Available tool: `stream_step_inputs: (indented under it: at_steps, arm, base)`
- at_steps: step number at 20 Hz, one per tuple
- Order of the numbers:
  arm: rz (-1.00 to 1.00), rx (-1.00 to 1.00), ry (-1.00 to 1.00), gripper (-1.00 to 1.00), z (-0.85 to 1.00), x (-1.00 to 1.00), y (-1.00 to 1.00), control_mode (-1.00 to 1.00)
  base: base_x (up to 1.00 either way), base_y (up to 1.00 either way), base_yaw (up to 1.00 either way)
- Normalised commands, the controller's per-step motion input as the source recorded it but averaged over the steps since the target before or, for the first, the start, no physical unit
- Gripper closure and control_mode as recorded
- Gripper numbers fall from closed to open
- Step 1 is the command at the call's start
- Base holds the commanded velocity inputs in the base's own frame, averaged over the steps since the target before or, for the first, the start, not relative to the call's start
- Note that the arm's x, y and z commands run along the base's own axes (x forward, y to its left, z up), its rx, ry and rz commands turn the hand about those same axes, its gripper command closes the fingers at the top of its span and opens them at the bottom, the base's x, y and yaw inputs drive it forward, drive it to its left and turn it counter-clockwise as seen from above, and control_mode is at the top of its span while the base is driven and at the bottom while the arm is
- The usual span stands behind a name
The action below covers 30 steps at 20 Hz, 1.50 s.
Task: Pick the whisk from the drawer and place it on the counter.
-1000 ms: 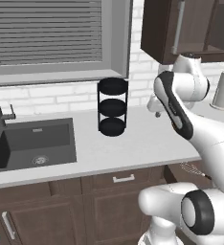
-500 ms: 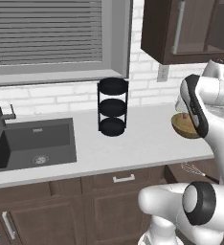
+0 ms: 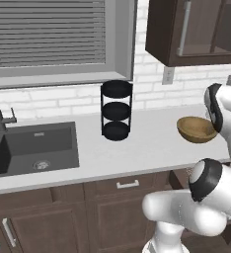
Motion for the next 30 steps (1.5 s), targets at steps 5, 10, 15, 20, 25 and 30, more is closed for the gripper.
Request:
stream_step_inputs:
  at_steps: [5, 10, 15, 20, 25, 30]
  arm:
    - [-0.60, 0.00, 0.02, -1.00, -0.90, -0.07, -1.00, -1.00]
    - [-0.58, 0.15, 0.20, -1.00, -1.00, -0.18, -1.00, -1.00]
    - [-0.40, 0.32, 0.27, -1.00, -0.80, -0.01, -1.00, -1.00]
    - [-0.07, 0.27, 0.15, -1.00, -0.68, -0.25, -0.74, -1.00]
    - [0.02, 0.20, 0.00, -1.00, -0.22, -0.44, -0.24, -1.00]
    - [0.00, 0.21, 0.02, -1.00, 0.00, -0.32, 0.00, -1.00]
  base:
    - [0.00, 0.00, 0.00]
    - [0.00, 0.00, 0.00]
    - [0.00, 0.00, 0.00]
    - [0.00, 0.00, 0.00]
    - [0.00, 0.00, 0.00]
    - [0.00, 0.00, 0.00]
